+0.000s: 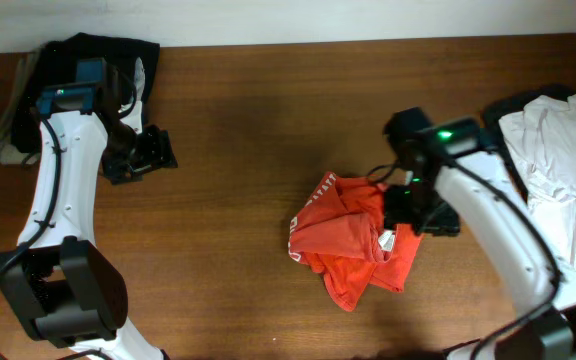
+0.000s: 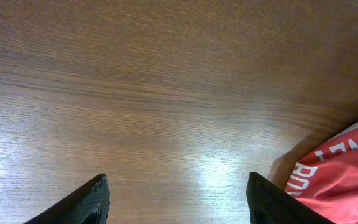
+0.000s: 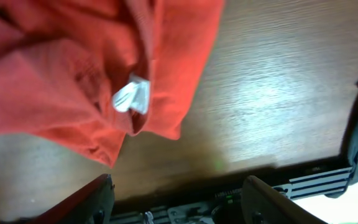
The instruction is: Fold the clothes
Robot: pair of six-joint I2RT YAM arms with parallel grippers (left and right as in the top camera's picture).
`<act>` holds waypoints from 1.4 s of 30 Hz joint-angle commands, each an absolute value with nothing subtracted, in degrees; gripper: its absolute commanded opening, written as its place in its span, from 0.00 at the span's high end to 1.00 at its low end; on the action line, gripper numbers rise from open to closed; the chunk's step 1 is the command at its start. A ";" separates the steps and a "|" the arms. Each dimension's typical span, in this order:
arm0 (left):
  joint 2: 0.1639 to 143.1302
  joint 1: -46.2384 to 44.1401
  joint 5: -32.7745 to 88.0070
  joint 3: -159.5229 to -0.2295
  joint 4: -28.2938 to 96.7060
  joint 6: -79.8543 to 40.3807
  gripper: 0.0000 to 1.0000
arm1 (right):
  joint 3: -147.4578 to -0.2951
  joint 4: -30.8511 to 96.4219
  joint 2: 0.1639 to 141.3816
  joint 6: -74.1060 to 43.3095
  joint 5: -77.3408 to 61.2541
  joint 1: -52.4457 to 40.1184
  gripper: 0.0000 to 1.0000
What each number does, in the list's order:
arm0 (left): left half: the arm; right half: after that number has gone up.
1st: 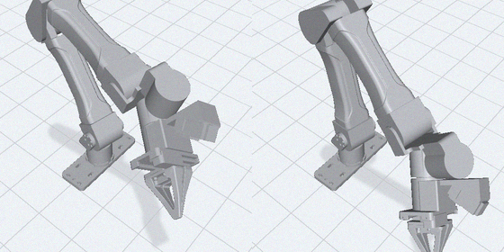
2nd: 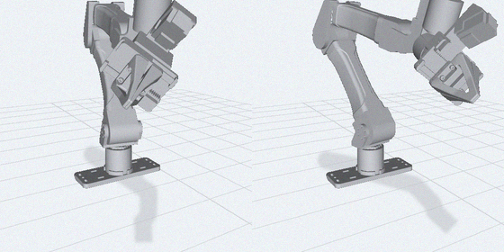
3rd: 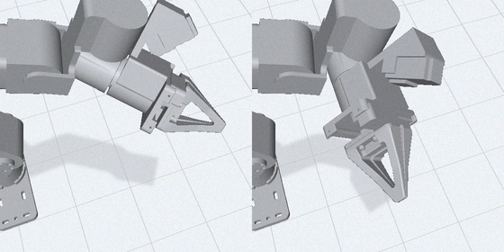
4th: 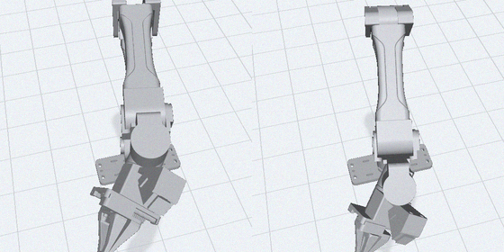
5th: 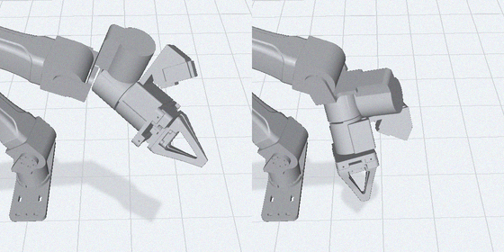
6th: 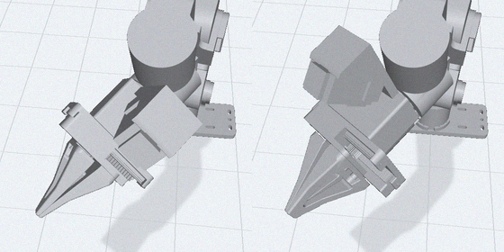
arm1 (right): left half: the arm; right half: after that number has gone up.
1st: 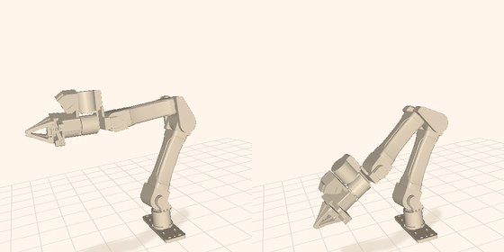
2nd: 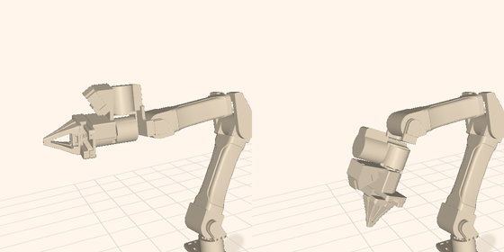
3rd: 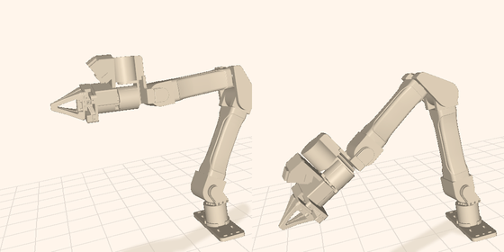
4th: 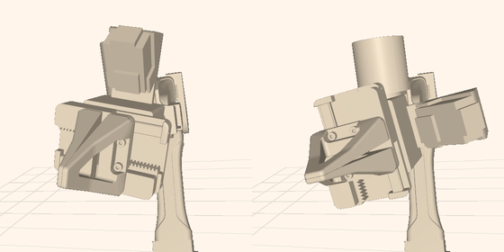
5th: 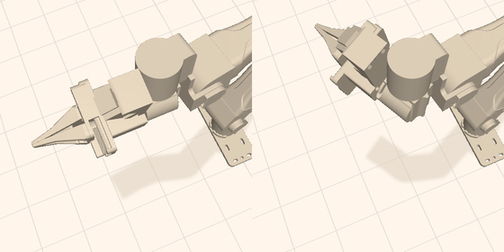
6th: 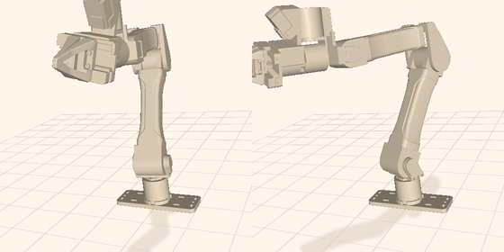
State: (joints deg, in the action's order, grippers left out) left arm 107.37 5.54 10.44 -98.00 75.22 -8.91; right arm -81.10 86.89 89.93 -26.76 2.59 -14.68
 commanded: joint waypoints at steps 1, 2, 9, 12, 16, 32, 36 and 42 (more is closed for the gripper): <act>107.77 5.69 10.24 -97.30 75.29 -9.41 0.30 | -81.03 86.89 85.38 -26.94 3.70 -12.69 0.33; 107.77 5.69 10.24 -97.30 75.26 -9.41 0.30 | -81.03 86.83 84.03 -26.94 3.70 -12.69 0.33; 107.77 5.69 10.24 -97.30 75.16 -9.41 0.30 | -80.53 84.88 77.19 -28.25 4.47 -12.69 0.34; 107.77 5.67 10.59 -97.30 74.56 -9.41 0.30 | -80.01 83.68 75.92 -29.69 5.89 -12.73 0.34; 107.77 5.67 11.79 -97.30 74.46 -9.41 0.29 | -78.74 80.16 76.01 -30.55 5.89 -12.73 0.33; 107.77 5.67 11.77 -97.30 73.97 -9.41 0.29 | -68.42 57.06 91.66 -22.68 3.33 -12.71 0.21; 107.77 5.67 11.75 -97.30 74.19 -9.41 0.30 | -68.42 53.15 98.30 -22.28 3.40 -12.62 0.25; 107.77 5.67 11.75 -97.30 73.43 -9.41 0.29 | -68.42 52.01 101.73 -21.15 3.95 -12.60 0.47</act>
